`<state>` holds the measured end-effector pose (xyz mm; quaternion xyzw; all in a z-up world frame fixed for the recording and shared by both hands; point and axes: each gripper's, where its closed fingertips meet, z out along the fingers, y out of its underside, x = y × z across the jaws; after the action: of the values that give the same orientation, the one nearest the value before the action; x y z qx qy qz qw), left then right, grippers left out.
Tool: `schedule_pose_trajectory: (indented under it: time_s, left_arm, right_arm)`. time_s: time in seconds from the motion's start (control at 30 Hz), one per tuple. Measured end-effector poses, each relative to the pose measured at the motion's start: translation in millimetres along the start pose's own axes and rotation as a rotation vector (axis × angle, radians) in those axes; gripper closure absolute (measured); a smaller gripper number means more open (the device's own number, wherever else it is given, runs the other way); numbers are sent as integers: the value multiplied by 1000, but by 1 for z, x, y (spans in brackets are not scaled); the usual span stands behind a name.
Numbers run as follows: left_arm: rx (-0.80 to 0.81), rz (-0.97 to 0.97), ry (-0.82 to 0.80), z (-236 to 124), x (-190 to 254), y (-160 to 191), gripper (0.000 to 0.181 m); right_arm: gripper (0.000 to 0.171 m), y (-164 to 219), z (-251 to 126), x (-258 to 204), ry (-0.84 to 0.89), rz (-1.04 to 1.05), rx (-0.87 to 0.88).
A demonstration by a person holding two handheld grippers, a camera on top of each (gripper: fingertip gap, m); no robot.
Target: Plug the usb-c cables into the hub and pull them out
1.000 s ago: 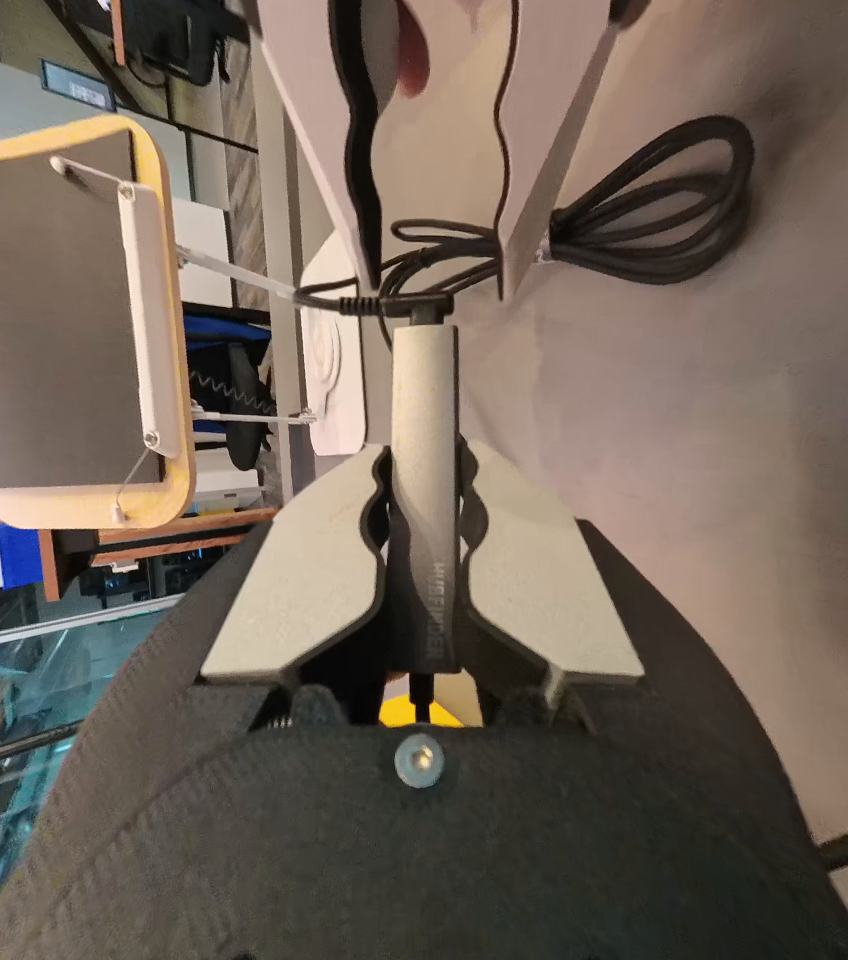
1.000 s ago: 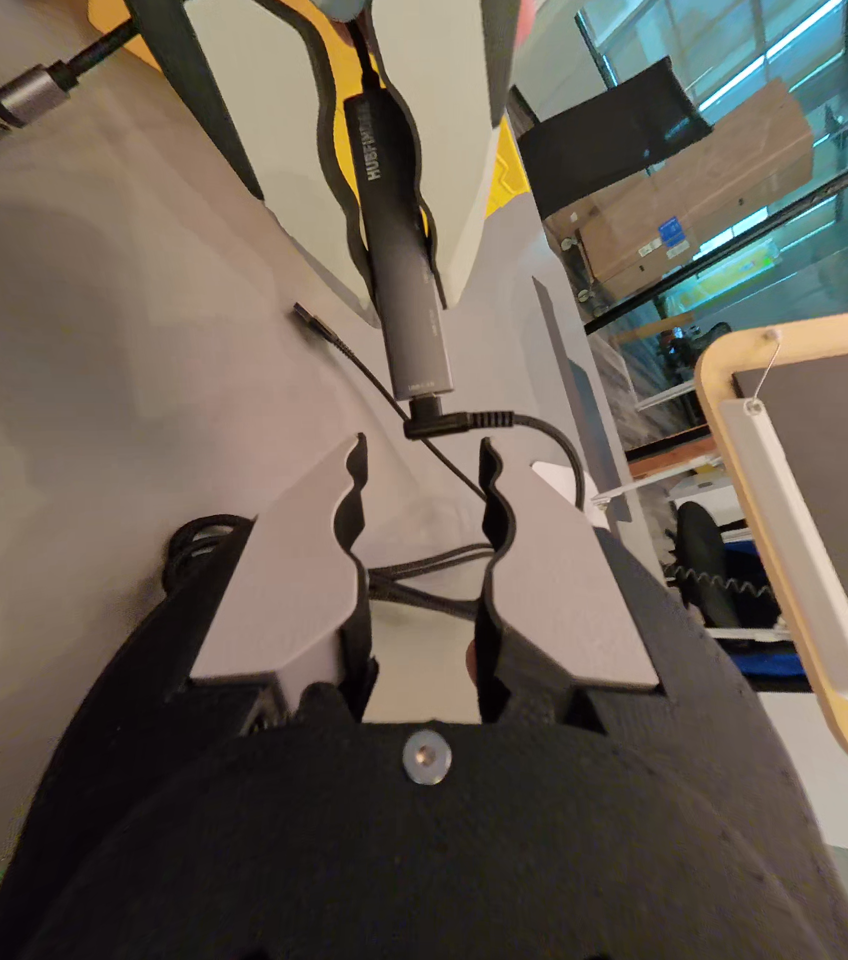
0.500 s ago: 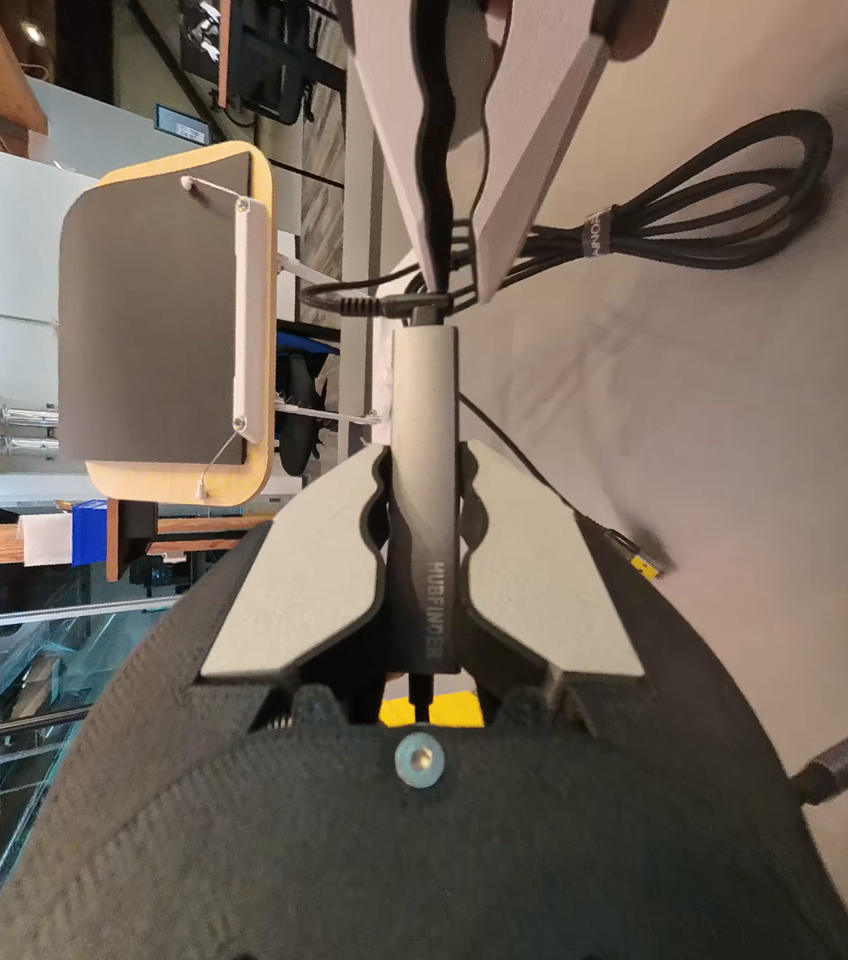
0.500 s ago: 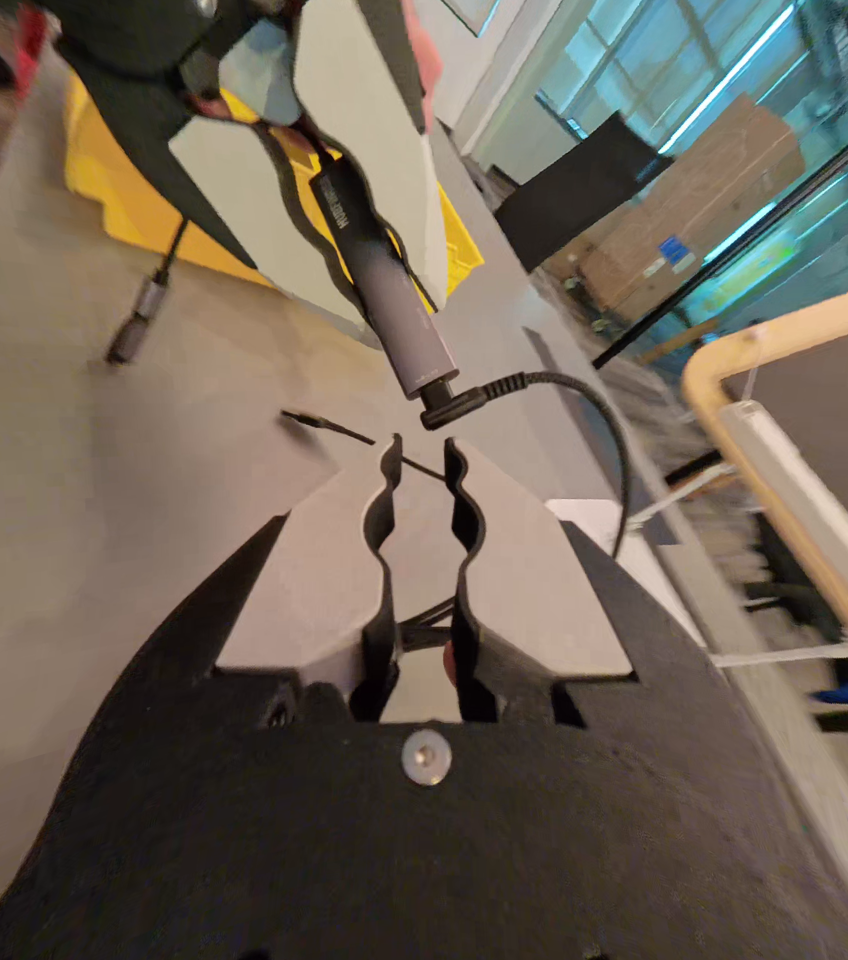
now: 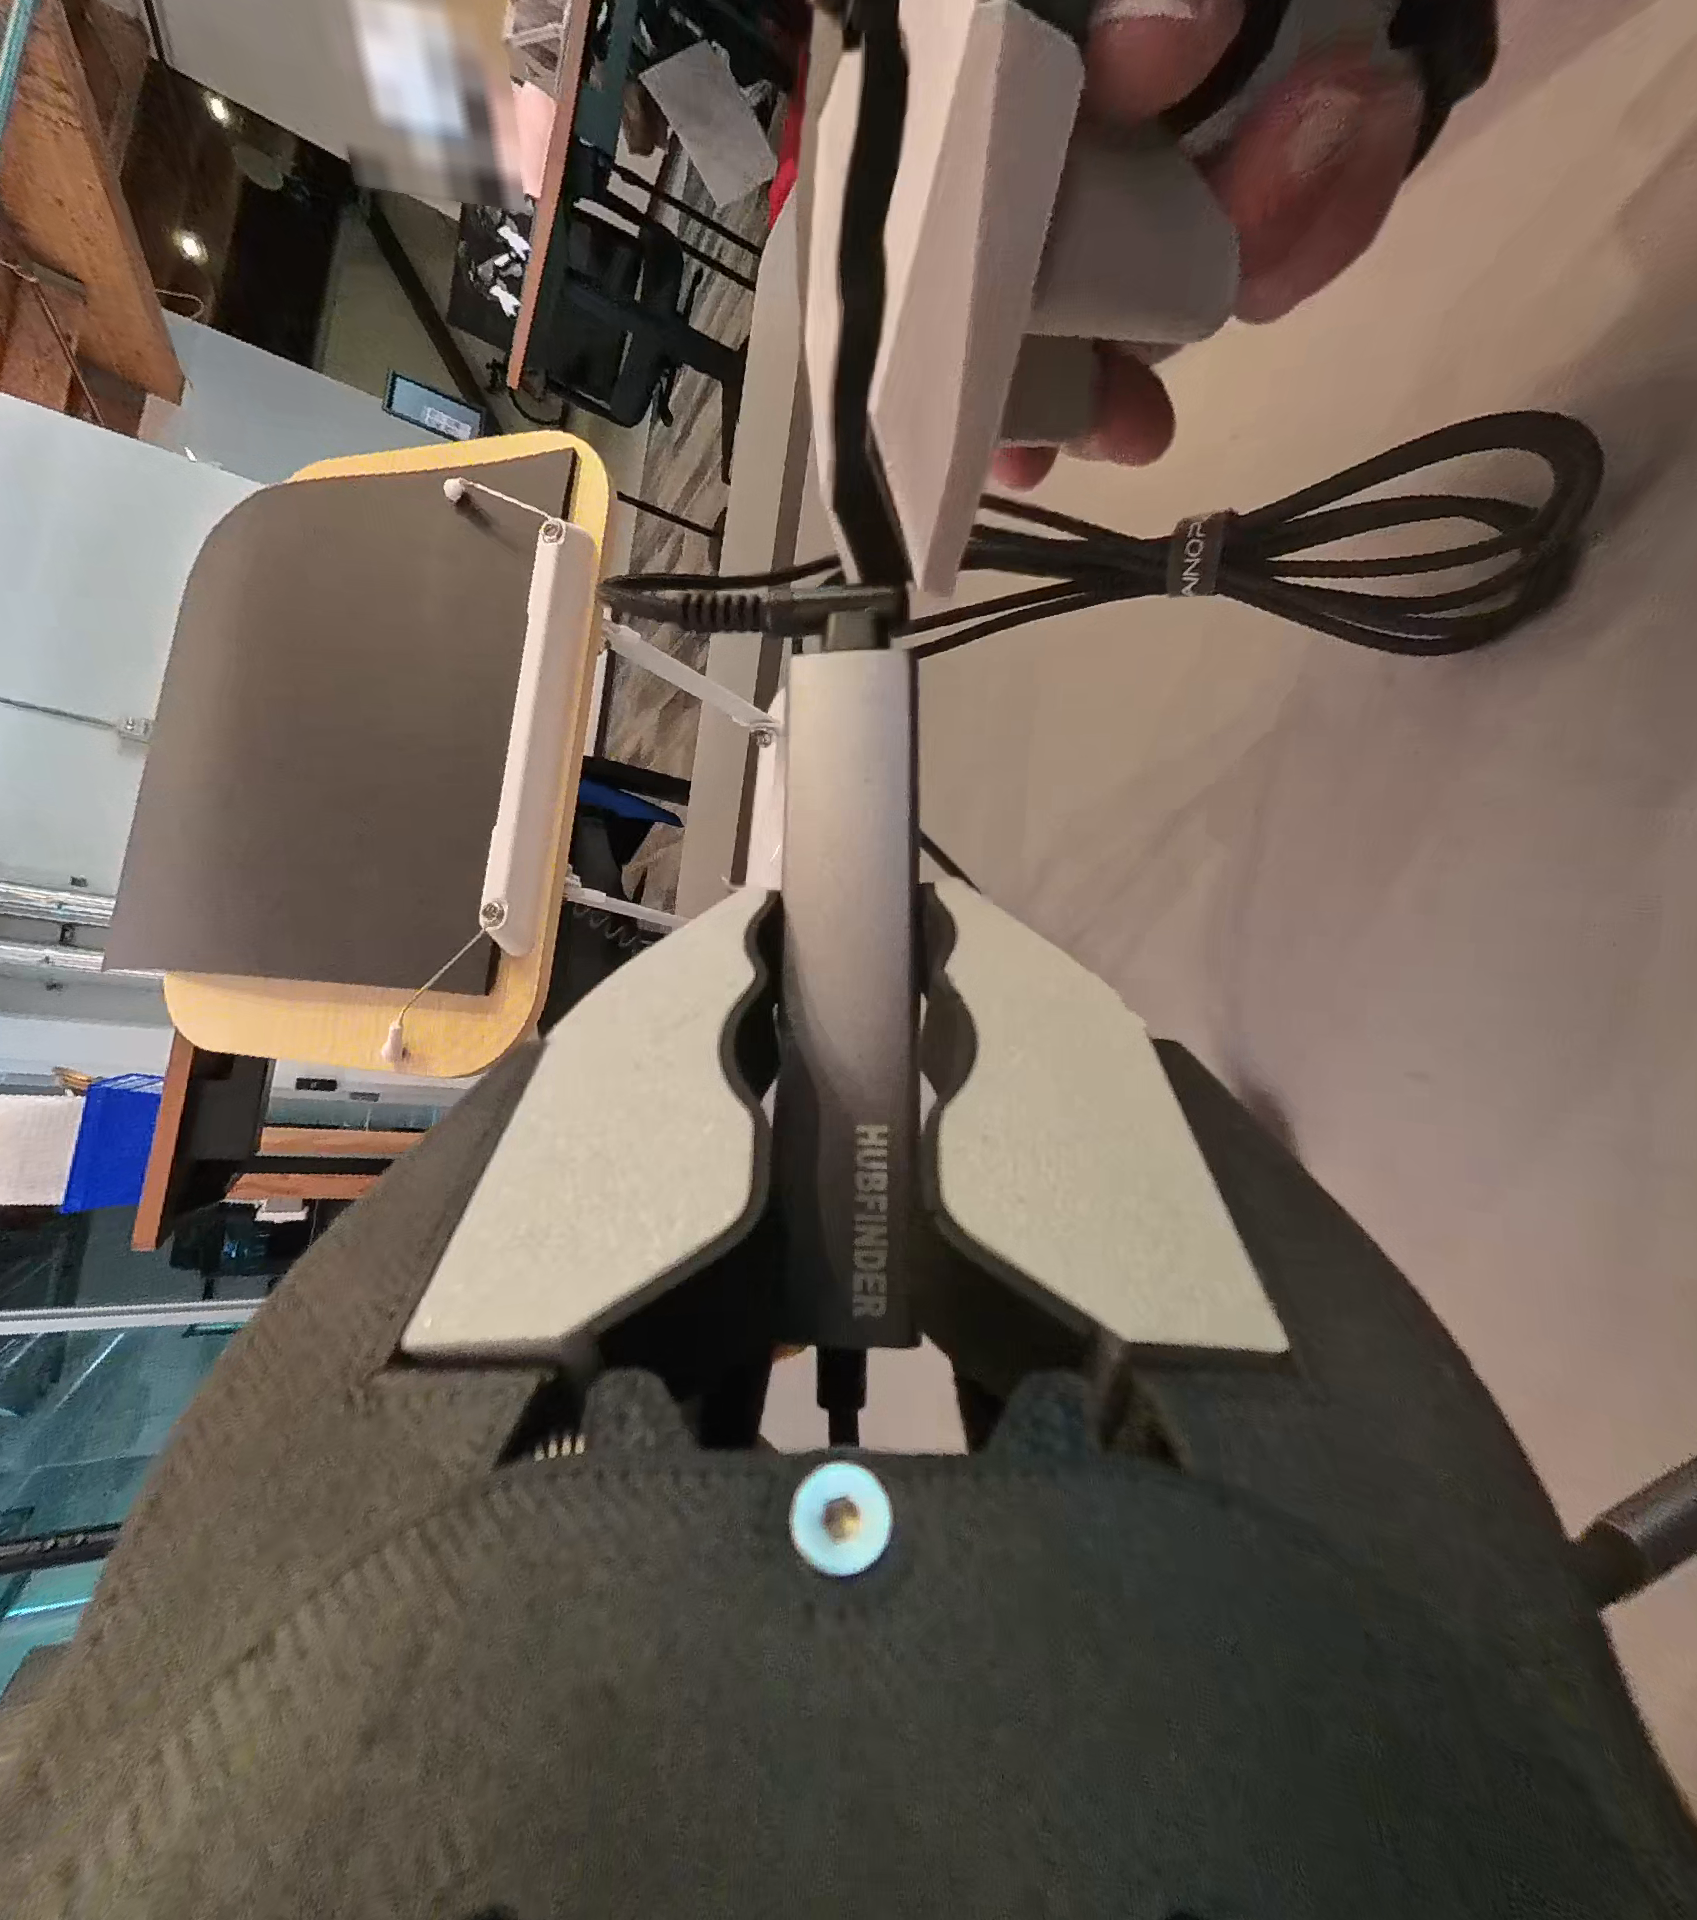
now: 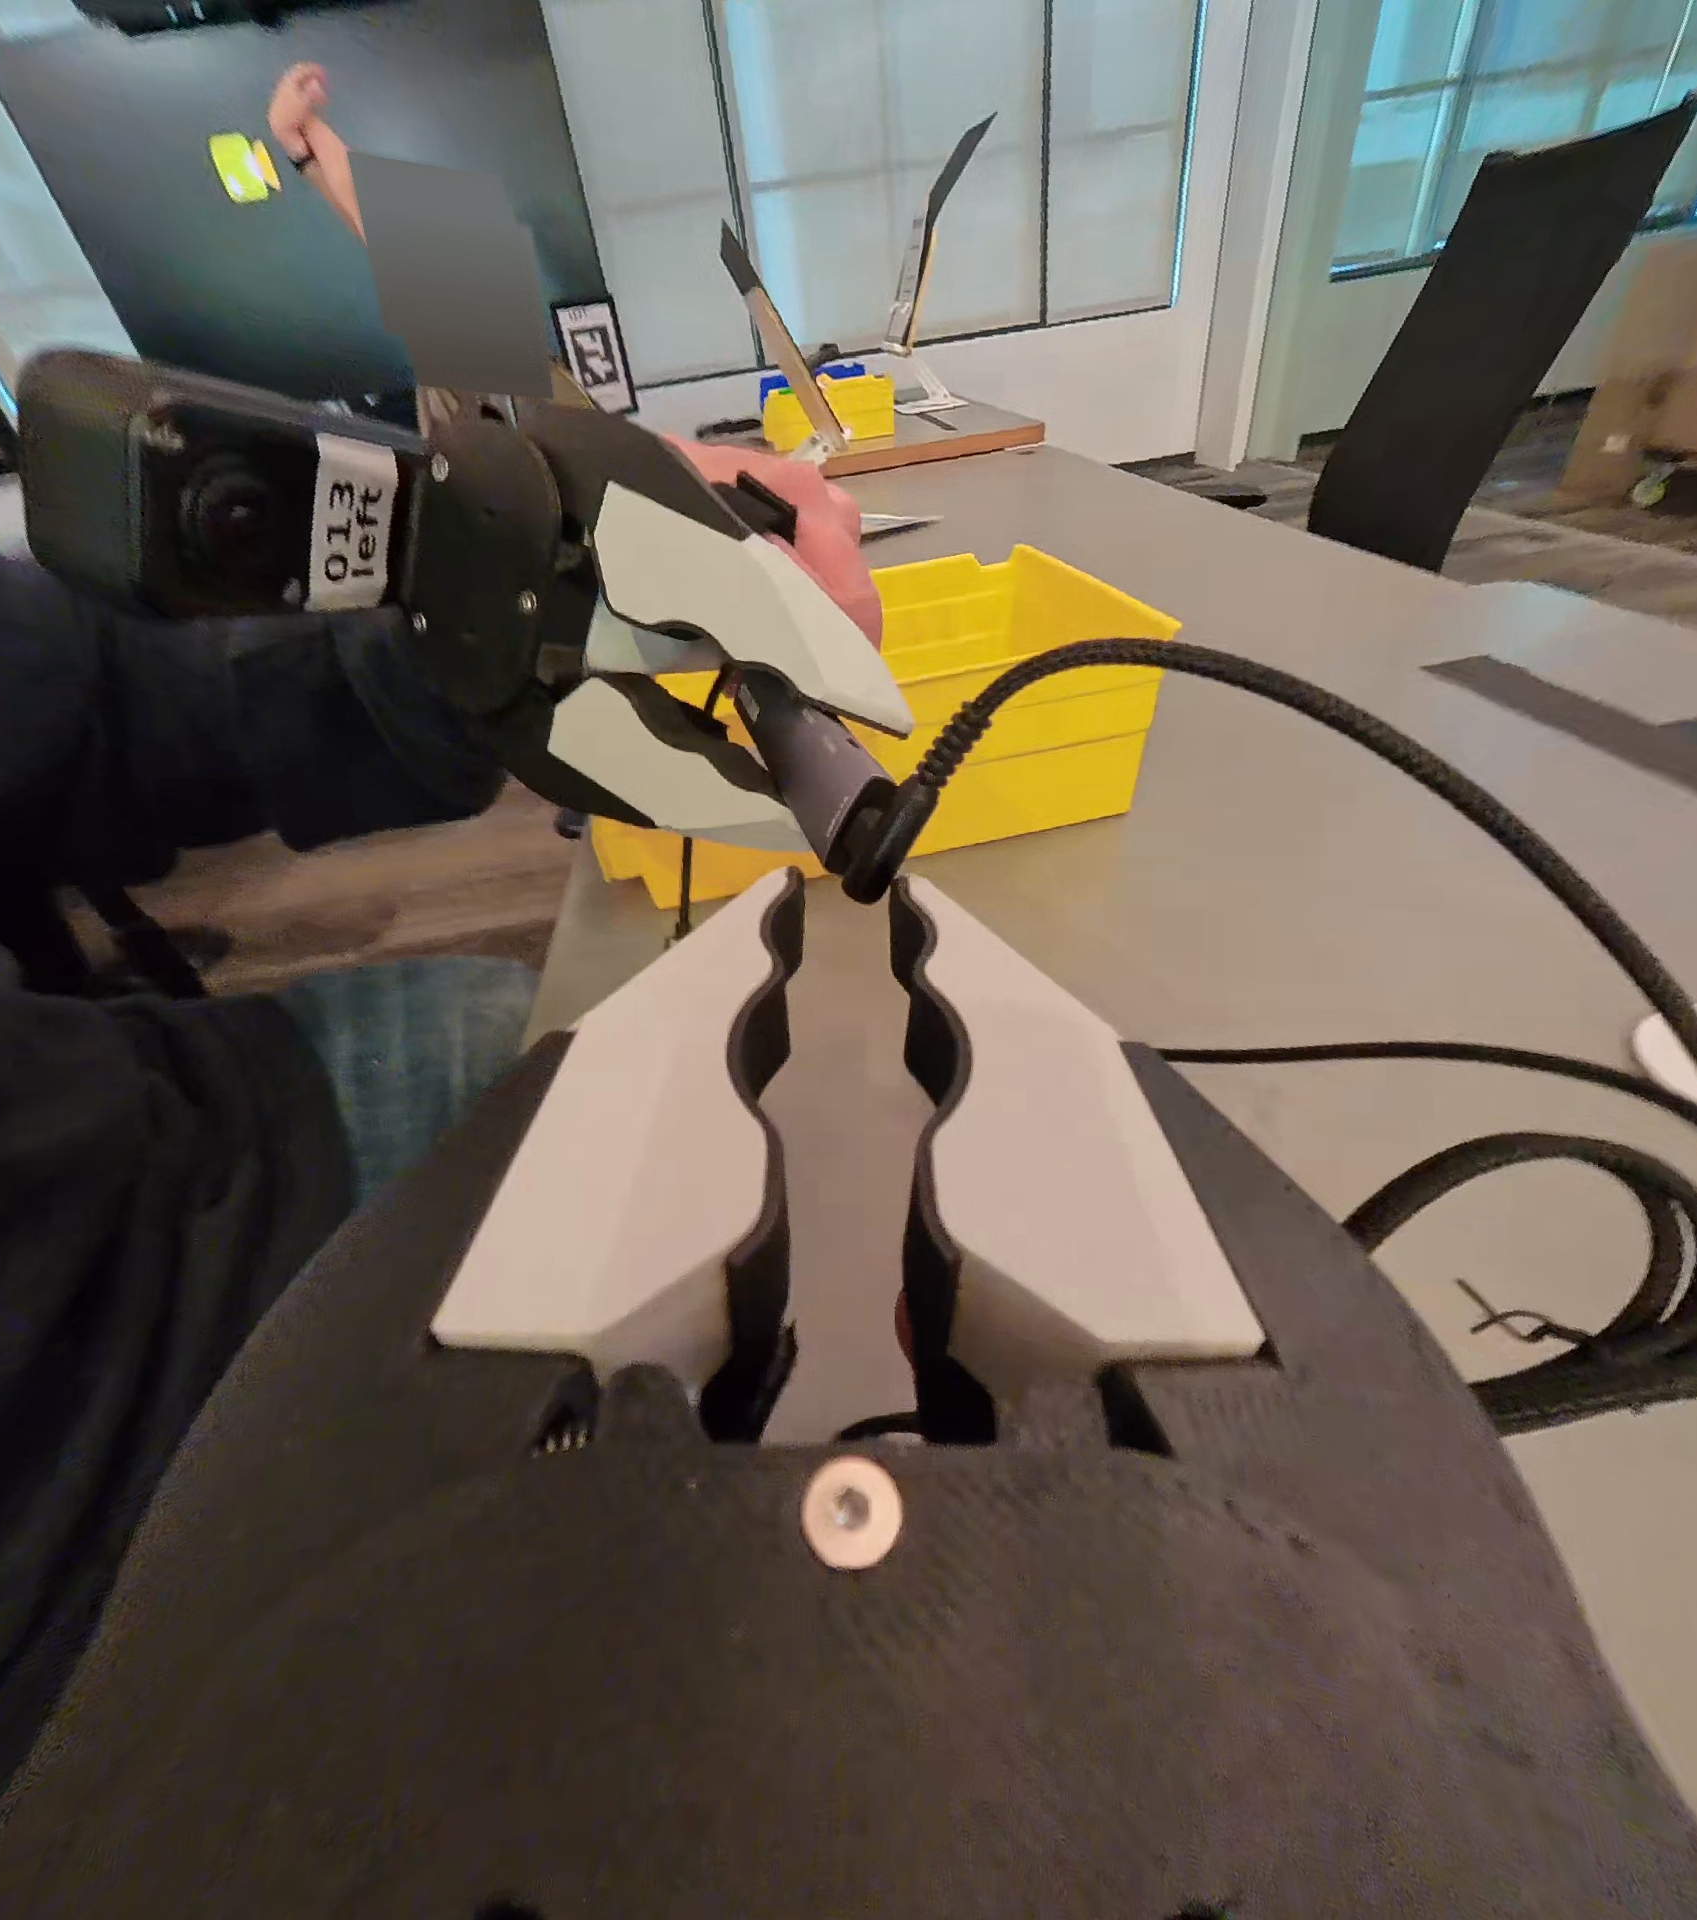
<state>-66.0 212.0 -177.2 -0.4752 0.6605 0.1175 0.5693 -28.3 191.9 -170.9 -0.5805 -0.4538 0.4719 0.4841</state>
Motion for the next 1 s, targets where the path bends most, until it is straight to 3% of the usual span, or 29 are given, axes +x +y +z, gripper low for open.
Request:
schedule_pose_trajectory:
  time_s: [0.07,0.3,0.37,1.0]
  left_arm:
    - [10,2,-4,0,0,-1,158]
    - [33,21,-16,-1,2,-6,158]
    - [30,34,-24,0,3,-6,158]
    - [-36,91,-37,5,5,2,158]
  right_arm:
    - [164,-2,0,1,-24,74,28]
    - [158,-7,-2,0,-124,250,131]
    - [164,-8,-2,-1,-147,288,150]
    - [166,-1,7,3,-119,326,152]
